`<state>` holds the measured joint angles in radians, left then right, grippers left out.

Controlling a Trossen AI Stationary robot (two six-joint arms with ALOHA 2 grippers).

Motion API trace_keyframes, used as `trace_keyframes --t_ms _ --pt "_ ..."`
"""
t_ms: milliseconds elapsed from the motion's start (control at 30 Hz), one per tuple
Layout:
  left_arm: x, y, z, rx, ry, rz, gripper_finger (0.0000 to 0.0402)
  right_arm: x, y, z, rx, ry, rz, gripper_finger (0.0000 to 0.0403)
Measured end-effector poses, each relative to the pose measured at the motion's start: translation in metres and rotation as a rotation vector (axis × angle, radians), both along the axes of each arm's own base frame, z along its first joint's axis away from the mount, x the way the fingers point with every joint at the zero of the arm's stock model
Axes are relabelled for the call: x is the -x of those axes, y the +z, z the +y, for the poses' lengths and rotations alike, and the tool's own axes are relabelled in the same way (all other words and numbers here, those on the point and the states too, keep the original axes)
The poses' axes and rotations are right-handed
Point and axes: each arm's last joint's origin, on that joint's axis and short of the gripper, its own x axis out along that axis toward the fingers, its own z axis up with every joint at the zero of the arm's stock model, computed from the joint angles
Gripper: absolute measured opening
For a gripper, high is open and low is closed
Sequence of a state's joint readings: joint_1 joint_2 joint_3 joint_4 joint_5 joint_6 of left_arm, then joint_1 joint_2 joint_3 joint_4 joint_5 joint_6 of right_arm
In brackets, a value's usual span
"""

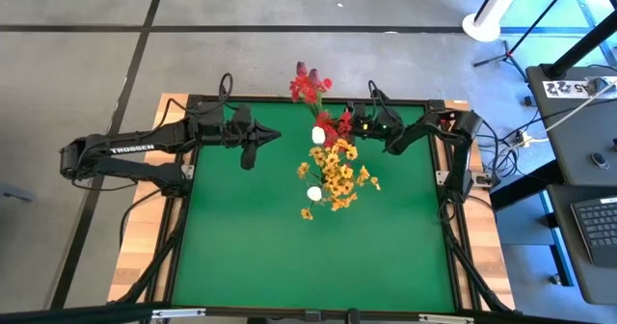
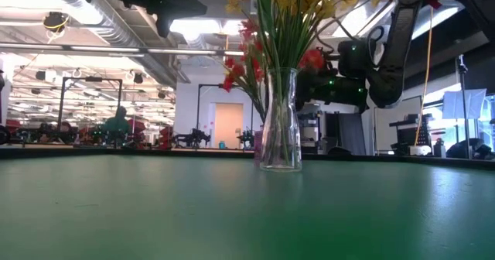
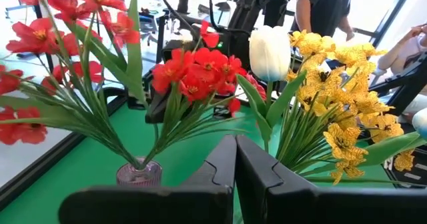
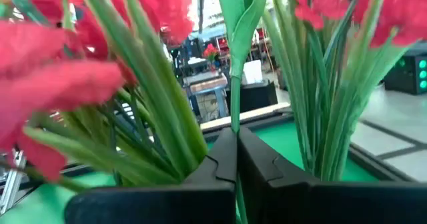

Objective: Sort flowers into vase by color
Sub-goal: Put the red tulip into the violet vase

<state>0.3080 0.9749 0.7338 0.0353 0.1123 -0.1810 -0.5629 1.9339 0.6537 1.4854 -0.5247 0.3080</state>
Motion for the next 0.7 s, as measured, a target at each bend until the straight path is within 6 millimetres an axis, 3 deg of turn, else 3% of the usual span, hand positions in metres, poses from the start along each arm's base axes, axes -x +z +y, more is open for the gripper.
trace_keyframes --t_ms 400,700 --pt "0.0 0.0 0.0002 0.0 0.007 0.0 0.0 -0.0008 -0.005 0.0014 -0.02 0.063 0.051 0.001" --pt "0.0 0.0 0.0002 0.025 0.012 -0.005 0.0 -0.0005 -0.0055 0.0022 -0.018 0.095 0.057 0.0087"
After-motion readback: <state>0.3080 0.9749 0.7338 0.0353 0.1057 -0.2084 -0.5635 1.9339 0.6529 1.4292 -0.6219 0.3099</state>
